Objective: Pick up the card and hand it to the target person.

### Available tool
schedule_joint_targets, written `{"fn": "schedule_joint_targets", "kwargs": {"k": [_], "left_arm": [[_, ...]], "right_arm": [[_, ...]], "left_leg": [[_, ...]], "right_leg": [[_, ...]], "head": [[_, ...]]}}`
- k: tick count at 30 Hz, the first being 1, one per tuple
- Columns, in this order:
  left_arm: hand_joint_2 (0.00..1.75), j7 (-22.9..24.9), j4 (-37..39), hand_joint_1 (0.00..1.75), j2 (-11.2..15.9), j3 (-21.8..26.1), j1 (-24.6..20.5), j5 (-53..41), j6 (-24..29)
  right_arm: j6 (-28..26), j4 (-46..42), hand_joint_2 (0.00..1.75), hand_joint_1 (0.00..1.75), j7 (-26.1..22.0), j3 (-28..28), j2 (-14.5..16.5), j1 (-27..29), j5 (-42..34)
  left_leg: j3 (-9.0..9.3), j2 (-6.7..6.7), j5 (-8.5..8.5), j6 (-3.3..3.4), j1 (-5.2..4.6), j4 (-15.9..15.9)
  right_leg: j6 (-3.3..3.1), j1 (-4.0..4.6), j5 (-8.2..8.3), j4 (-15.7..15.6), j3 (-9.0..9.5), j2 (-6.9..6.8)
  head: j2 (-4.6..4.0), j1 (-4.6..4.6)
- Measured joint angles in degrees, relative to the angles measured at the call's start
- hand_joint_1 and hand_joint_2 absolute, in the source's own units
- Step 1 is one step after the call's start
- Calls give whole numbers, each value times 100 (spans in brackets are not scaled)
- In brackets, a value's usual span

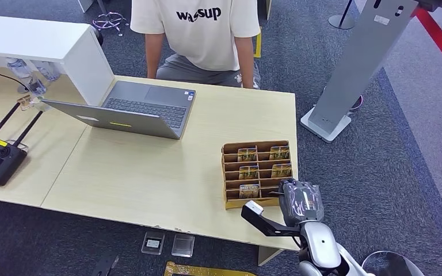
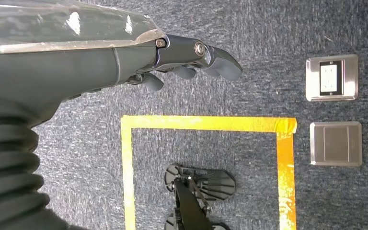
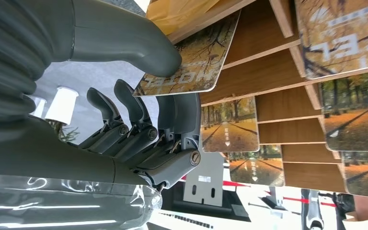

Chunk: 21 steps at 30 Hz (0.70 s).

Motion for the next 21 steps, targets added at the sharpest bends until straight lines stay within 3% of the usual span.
{"fn": "schedule_joint_targets", "kwargs": {"k": [7, 16, 21], "left_arm": [[175, -42, 0, 0, 1, 0, 3, 40, 75], [175, -46, 2, 0, 9, 0, 18, 112, 103], [175, -55, 2, 0, 9, 0, 6, 95, 117]], "right_arm": [[94, -287, 175, 154, 173, -169, -44, -74, -166], [603, -1658, 175, 154, 670, -511, -384, -719, -1272], [557, -2230, 175, 154, 587, -553, -435, -965, -1451]], "left_leg": [[0, 0, 0, 0, 0, 0], [3, 1, 1, 0, 0, 2], [0, 0, 1, 0, 0, 2]], "right_leg": [[1, 0, 1, 0, 0, 1], [1, 0, 2, 0, 0, 1], [1, 0, 2, 0, 0, 1]], "head": [[0, 1], [0, 2], [0, -5]]}}
